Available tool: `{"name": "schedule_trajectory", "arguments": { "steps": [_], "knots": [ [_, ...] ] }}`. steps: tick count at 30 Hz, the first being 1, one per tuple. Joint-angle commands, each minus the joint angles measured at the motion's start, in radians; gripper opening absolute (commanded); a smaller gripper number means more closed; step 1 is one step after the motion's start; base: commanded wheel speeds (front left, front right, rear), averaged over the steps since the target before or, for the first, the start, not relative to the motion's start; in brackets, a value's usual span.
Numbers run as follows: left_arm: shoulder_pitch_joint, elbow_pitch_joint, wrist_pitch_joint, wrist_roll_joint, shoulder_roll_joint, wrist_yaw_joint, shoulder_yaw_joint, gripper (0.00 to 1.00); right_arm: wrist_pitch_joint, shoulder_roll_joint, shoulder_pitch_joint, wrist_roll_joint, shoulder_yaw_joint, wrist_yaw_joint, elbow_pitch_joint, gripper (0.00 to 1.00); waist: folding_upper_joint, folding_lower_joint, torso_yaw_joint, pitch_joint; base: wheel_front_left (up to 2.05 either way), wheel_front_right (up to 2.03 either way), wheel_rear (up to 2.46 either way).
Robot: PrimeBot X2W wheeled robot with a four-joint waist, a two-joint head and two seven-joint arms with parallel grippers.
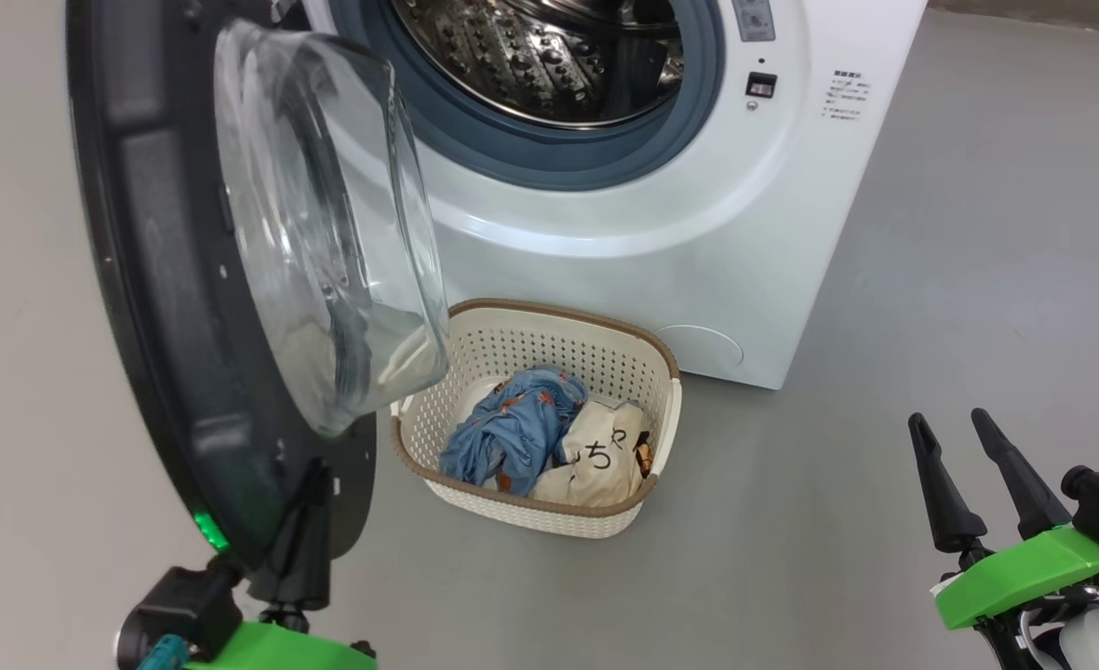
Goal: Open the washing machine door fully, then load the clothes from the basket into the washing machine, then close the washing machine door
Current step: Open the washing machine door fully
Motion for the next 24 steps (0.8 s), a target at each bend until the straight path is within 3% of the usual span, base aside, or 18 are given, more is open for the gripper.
{"name": "schedule_trajectory", "arguments": {
  "steps": [1,11,24],
  "knots": [
    [-0.006,-0.010,-0.006,0.004,0.032,0.027,0.059,0.00,-0.012,-0.019,-0.004,-0.010,0.013,0.006,-0.026,1.00,0.0000,0.0000,0.009,-0.001,0.00,0.00,0.00],
    [-0.028,0.013,0.009,-0.026,0.068,0.089,0.137,0.00,-0.012,-0.010,-0.007,-0.012,0.009,0.006,-0.029,1.00,0.0000,0.0000,0.021,0.002,0.00,0.00,0.00],
    [-0.079,0.086,0.011,-0.038,0.156,0.126,0.217,0.00,-0.012,0.003,0.007,-0.011,-0.012,0.006,-0.031,1.00,0.0000,0.0000,0.022,-0.009,0.00,0.00,0.00]
  ]
}}
